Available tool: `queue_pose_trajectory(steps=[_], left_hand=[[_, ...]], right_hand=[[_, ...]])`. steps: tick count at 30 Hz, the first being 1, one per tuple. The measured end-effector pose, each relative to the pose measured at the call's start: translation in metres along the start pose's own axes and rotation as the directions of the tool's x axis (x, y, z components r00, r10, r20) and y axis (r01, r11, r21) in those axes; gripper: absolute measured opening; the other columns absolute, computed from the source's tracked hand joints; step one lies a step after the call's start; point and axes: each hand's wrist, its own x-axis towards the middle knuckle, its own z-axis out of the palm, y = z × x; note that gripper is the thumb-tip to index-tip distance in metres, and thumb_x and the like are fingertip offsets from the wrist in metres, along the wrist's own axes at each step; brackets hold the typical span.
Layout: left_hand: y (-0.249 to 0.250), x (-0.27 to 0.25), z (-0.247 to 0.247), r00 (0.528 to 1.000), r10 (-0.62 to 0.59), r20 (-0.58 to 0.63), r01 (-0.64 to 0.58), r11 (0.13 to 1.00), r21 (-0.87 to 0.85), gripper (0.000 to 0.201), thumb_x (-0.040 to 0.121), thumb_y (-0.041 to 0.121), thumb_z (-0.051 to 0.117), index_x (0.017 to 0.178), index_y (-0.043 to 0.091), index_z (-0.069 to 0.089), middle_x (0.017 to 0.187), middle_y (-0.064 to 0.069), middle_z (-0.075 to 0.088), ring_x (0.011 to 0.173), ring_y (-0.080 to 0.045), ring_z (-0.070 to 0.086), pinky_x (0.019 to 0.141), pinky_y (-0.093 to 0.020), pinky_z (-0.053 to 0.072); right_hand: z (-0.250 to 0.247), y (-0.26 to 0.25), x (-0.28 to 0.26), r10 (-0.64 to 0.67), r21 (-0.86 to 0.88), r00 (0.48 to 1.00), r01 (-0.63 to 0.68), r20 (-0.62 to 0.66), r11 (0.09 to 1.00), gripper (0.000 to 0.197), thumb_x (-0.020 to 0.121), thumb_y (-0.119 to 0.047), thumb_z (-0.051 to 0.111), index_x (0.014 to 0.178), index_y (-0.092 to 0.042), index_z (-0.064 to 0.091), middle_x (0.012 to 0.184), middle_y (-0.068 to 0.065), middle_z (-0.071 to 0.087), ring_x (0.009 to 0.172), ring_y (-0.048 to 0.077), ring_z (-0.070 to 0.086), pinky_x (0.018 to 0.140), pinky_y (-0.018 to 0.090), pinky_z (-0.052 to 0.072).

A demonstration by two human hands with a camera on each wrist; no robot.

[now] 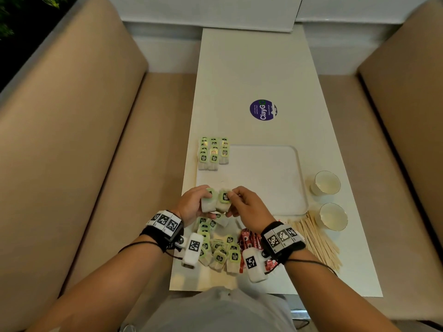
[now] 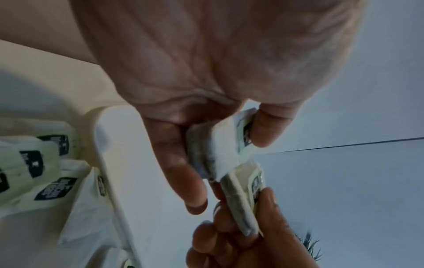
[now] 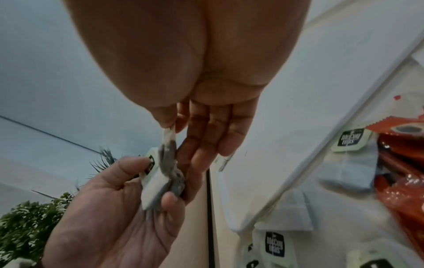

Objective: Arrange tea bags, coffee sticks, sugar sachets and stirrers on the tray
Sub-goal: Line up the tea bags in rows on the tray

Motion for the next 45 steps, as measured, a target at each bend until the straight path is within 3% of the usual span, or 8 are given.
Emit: queue_pose_trajectory(steps=[8, 13, 17, 22, 29, 35, 40, 45], left_hand=[[-0.011, -0.001, 0.004, 0.994, 0.098, 0.039, -0.104, 0.973, 0.208, 0.019, 0.088, 0.002, 0.071, 0.101, 0.014, 0.065, 0.076, -0.003, 0.068, 0.064, -0.020, 0.062, 0.050, -0.027, 0.053], [-0.016, 0.004, -0.002, 0.991, 0.113, 0.068, -0.128, 0.950, 0.286, 0.004, 0.091, 0.010, 0.072, 0.091, 0.010, 0.068, 0.069, 0.000, 0.065, 0.058, -0.015, 0.057, 0.053, -0.029, 0.048], [-0.014, 0.009, -0.008, 0.991, 0.124, 0.053, -0.133, 0.953, 0.270, 0.003, 0.092, 0.015, 0.072, 0.090, 0.015, 0.070, 0.077, -0.004, 0.067, 0.071, -0.023, 0.059, 0.058, -0.030, 0.054], [-0.012, 0.018, -0.014, 0.992, 0.120, 0.031, -0.124, 0.963, 0.239, 0.005, 0.092, 0.014, 0.072, 0.089, 0.015, 0.068, 0.079, -0.005, 0.069, 0.078, -0.029, 0.060, 0.059, -0.031, 0.056], [-0.006, 0.032, -0.021, 0.987, 0.146, 0.060, -0.157, 0.948, 0.277, 0.007, 0.092, 0.009, 0.070, 0.090, 0.015, 0.067, 0.079, -0.006, 0.067, 0.071, -0.016, 0.058, 0.059, -0.025, 0.055], [-0.001, 0.056, -0.025, 0.997, 0.080, 0.019, -0.082, 0.966, 0.245, 0.004, 0.093, 0.012, 0.071, 0.096, 0.013, 0.068, 0.083, -0.005, 0.071, 0.077, -0.018, 0.067, 0.061, -0.027, 0.056], [0.003, 0.083, -0.030, 0.996, -0.025, -0.082, 0.040, 0.981, 0.188, 0.017, 0.091, 0.009, 0.071, 0.107, 0.010, 0.065, 0.089, -0.011, 0.066, 0.074, -0.021, 0.067, 0.062, -0.027, 0.056], [0.010, 0.101, -0.032, 0.995, -0.095, -0.043, 0.102, 0.965, 0.242, 0.024, 0.090, 0.014, 0.073, 0.107, 0.004, 0.060, 0.089, -0.015, 0.068, 0.075, -0.023, 0.069, 0.064, -0.031, 0.057]], right_hand=[[0.010, 0.010, -0.001, 0.014, 0.003, 0.997, -0.014, -0.080, 1.000, 0.028, 0.108, -0.035, 0.047, 0.101, -0.010, 0.059, 0.079, 0.019, 0.072, 0.076, 0.040, 0.069, 0.072, 0.048, 0.056], [0.009, 0.013, -0.001, 0.013, 0.005, 0.998, -0.012, -0.066, 1.000, 0.031, 0.105, -0.036, 0.053, 0.097, -0.008, 0.063, 0.073, 0.006, 0.068, 0.068, 0.022, 0.069, 0.068, 0.038, 0.054], [0.009, 0.015, -0.004, 0.056, -0.042, 0.998, -0.056, -0.003, 0.998, 0.029, 0.100, -0.041, 0.060, 0.107, -0.013, 0.066, 0.080, 0.002, 0.074, 0.070, 0.011, 0.071, 0.063, 0.023, 0.050], [0.014, 0.026, -0.001, 0.067, -0.061, 0.998, -0.066, 0.007, 0.996, 0.020, 0.100, -0.032, 0.063, 0.097, -0.013, 0.069, 0.083, 0.003, 0.075, 0.071, 0.011, 0.070, 0.071, 0.026, 0.054], [0.016, 0.027, 0.019, 0.085, -0.045, 0.996, -0.086, -0.008, 0.995, 0.022, 0.101, -0.033, 0.062, 0.102, -0.012, 0.066, 0.081, 0.004, 0.076, 0.071, 0.013, 0.071, 0.067, 0.024, 0.051], [0.009, 0.027, 0.044, 0.112, -0.087, 0.991, -0.119, -0.078, 0.989, 0.018, 0.101, -0.029, 0.060, 0.097, -0.015, 0.069, 0.078, 0.007, 0.075, 0.066, 0.009, 0.068, 0.069, 0.025, 0.054], [-0.004, 0.027, 0.078, 0.130, -0.161, 0.969, -0.166, -0.210, 0.973, 0.019, 0.100, -0.034, 0.059, 0.093, -0.020, 0.070, 0.070, 0.000, 0.074, 0.063, 0.009, 0.066, 0.065, 0.026, 0.052], [-0.009, 0.025, 0.112, 0.147, -0.223, 0.955, -0.207, -0.258, 0.953, 0.027, 0.099, -0.030, 0.058, 0.075, -0.022, 0.069, 0.063, -0.003, 0.071, 0.056, 0.005, 0.063, 0.060, 0.021, 0.046]])
